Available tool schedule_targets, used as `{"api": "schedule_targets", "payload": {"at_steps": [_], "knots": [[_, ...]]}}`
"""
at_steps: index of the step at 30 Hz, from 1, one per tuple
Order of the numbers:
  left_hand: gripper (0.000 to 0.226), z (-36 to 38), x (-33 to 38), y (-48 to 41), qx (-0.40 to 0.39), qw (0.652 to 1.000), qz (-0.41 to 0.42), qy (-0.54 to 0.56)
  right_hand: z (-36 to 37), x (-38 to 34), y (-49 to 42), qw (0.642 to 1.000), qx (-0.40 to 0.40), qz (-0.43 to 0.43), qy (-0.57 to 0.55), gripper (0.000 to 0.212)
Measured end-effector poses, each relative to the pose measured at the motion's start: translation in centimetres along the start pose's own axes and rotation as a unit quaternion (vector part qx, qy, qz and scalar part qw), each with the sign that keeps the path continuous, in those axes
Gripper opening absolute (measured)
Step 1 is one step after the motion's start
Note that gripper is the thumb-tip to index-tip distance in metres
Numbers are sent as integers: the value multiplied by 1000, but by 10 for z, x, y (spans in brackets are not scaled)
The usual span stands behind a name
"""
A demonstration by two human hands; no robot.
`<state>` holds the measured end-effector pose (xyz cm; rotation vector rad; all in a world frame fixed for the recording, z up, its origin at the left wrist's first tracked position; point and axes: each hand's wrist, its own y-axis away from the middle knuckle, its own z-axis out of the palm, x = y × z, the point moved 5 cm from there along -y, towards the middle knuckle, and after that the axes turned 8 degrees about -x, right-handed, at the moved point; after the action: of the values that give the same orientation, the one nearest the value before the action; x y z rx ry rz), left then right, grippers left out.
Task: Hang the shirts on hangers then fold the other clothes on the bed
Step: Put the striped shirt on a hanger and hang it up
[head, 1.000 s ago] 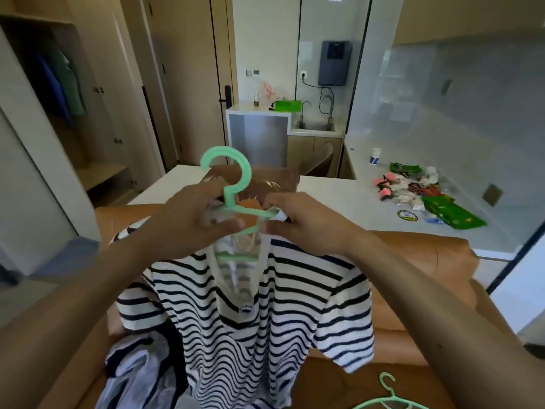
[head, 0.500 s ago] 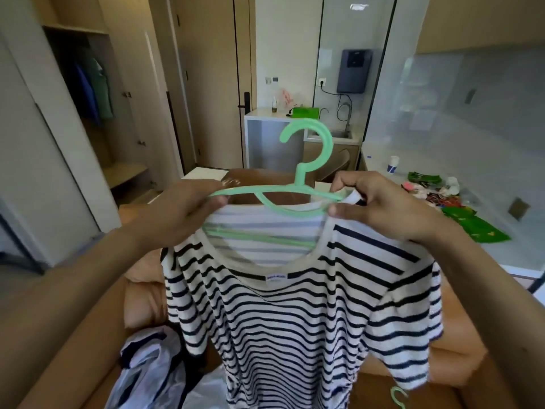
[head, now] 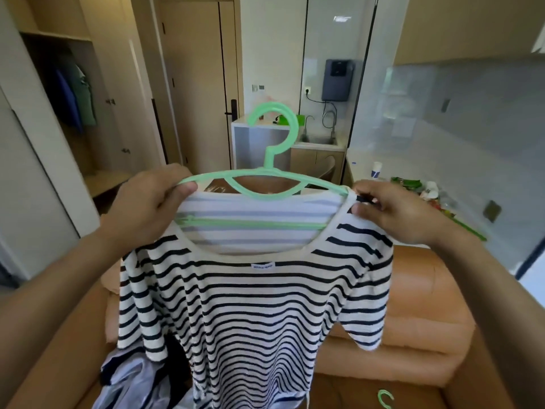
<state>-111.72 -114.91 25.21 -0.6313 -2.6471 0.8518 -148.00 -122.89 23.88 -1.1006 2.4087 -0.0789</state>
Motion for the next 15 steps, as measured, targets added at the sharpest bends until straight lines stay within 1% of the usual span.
{"api": "schedule_targets", "payload": {"at_steps": [2, 3, 7, 9, 10, 12, 15], "knots": [[16, 1, 2, 1, 1, 1000, -4, -20, 2, 4, -1, 1000, -12, 16, 24, 11], [17, 1, 2, 2, 5, 999, -12, -30, 4, 5, -1, 999, -19, 16, 31, 15], [32, -4, 2, 8, 20, 997, -47, -56, 5, 9, -2, 996, -48, 52, 59, 31], [34, -6, 3, 11, 17, 997, -57, -58, 1, 1, -7, 995, -65, 42, 66, 33], [36, -7, 4, 12, 13, 996, -62, -58, -1, -4, -9, 997, -65, 24, 36, 30], [42, -14, 2, 16, 10, 995, -82, -50, -6, -18, -14, 995, -67, -5, -80, 24], [39, -28, -2, 23, 8, 995, -94, -29, -11, -29, -21, 968, -95, -41, -230, 28]]}}
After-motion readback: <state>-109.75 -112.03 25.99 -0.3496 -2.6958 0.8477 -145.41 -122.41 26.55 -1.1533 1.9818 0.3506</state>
